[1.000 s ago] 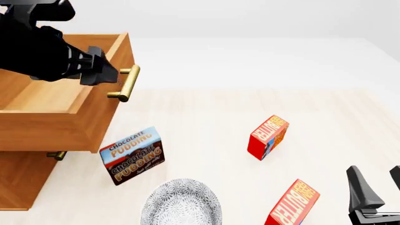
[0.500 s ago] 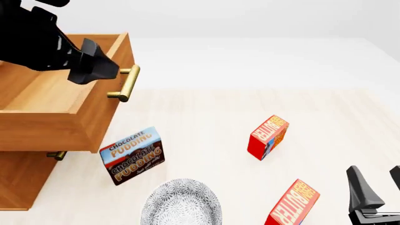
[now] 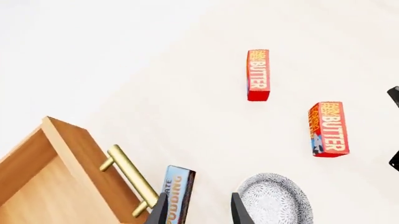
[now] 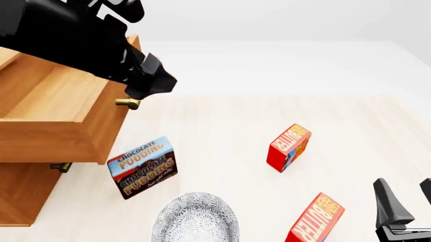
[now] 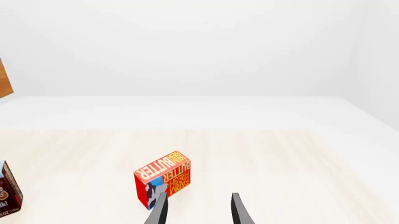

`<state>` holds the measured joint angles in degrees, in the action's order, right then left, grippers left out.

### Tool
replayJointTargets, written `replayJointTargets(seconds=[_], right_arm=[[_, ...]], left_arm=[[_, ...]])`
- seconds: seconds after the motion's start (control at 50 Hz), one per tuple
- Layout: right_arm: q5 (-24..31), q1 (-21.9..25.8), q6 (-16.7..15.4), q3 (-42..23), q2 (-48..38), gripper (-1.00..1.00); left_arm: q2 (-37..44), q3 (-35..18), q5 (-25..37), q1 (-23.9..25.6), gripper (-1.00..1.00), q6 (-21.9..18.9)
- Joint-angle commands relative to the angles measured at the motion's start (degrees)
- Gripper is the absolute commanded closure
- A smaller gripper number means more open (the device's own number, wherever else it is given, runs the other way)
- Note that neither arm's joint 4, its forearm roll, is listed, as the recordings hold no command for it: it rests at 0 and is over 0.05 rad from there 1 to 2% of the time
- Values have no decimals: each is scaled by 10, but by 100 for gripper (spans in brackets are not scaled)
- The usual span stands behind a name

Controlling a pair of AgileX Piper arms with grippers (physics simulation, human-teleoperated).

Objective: Put the butter at the front in the top drawer of the cabinet and close it.

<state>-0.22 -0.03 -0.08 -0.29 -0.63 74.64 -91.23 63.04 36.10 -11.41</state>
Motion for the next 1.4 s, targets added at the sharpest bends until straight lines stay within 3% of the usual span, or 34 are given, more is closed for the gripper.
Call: replayJointTargets(seconds=[0.02, 0.58, 0.98, 1.4], right_arm=[[0, 0, 0, 0, 1, -100], [0, 0, 0, 0, 1, -100], [0, 0, 0, 0, 1, -100], [0, 0, 0, 0, 1, -100]], left_arm=[[41, -7, -35, 36, -100, -6], [176, -122, -67, 120, -100, 28], [265, -193, -81, 136, -100, 60], [332, -201, -144, 138, -100, 115]])
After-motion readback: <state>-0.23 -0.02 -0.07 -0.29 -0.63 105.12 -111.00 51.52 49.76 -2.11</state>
